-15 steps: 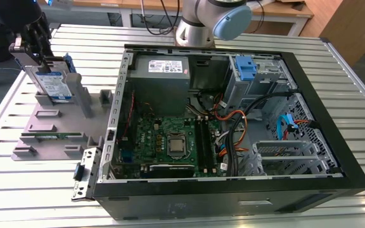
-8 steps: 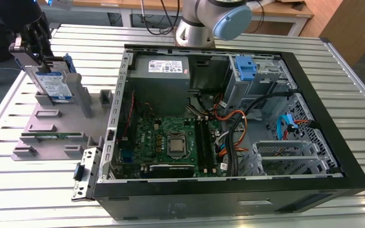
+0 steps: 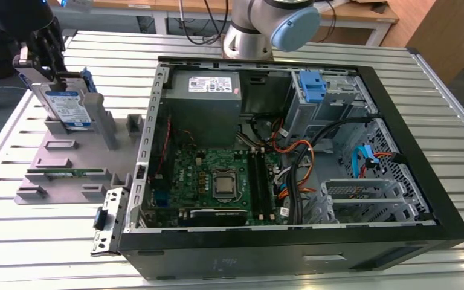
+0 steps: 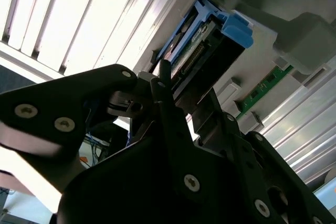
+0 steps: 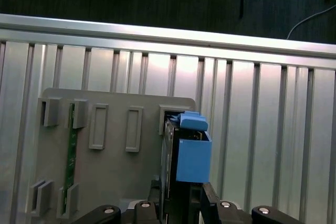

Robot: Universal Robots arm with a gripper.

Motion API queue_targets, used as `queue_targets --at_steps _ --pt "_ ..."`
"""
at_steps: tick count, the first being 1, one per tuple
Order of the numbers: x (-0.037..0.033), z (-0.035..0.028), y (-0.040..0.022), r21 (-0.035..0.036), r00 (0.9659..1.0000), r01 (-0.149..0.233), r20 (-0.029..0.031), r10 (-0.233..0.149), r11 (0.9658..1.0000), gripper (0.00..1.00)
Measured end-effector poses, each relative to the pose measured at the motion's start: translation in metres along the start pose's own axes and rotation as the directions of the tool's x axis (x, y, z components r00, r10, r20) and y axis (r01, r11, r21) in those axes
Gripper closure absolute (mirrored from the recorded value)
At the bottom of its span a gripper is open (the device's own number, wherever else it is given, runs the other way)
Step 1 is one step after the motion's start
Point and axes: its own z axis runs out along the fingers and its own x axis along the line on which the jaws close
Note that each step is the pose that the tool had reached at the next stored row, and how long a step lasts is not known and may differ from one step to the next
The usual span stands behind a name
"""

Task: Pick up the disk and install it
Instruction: 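Pick up the disk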

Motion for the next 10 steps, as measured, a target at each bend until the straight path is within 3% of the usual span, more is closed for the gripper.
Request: queue_targets --at_steps 2,10 --pt "-0.0051 -0.0007 -0.0003 0.0000 1.0000 0.000 -0.0001 0.000 1.0000 0.58" --pt "-0.0042 -0.0007 -0.0003 0.0000 1.0000 0.000 0.0000 0.000 1.0000 0.58"
